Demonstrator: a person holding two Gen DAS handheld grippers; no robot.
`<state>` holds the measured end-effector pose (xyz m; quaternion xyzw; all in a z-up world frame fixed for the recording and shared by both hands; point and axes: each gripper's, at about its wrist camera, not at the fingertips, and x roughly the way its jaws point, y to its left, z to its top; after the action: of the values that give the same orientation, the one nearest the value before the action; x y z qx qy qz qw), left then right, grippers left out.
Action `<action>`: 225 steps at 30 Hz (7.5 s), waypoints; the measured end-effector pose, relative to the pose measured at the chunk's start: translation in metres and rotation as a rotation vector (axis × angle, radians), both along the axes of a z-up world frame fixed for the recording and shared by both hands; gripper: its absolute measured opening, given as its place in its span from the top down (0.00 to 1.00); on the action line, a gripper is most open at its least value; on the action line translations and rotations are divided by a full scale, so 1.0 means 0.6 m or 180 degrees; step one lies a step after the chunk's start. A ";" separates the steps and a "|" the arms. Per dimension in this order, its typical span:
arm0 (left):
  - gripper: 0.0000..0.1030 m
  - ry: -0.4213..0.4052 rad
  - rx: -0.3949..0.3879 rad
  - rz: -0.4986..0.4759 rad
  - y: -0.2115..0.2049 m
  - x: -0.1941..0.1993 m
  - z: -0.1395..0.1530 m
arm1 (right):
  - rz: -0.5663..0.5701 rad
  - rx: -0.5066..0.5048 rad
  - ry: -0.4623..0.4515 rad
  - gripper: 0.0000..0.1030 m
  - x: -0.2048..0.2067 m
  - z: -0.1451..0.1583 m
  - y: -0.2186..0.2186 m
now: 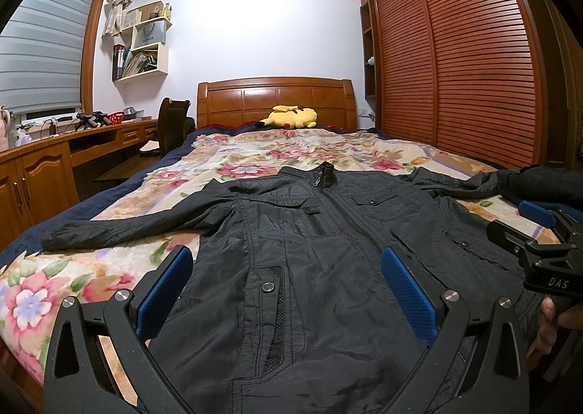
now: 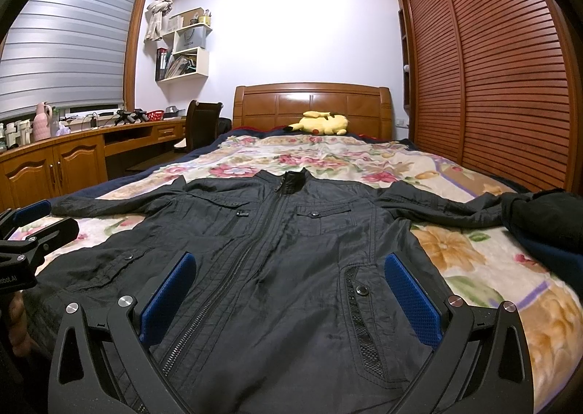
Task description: Fold large clothes
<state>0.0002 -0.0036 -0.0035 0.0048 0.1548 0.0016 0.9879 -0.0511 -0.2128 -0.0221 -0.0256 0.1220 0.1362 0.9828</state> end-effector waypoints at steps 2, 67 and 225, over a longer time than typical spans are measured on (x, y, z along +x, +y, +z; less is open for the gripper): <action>0.00 0.0001 0.0000 0.0001 0.000 0.000 0.000 | 0.0000 0.0000 0.0002 0.00 0.000 0.000 0.000; 0.00 0.0938 0.0212 0.0881 0.446 0.133 -0.023 | 0.1246 -0.0480 0.0640 0.00 0.251 0.051 0.173; 0.19 0.0588 -0.0209 -0.0479 0.119 0.139 0.023 | -0.0189 -0.0402 0.0702 0.41 0.329 0.135 -0.108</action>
<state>0.0837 0.0677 0.0106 -0.0158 0.2443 -0.0781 0.9664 0.1464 -0.2773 0.0587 -0.0687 0.2384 0.1010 0.9634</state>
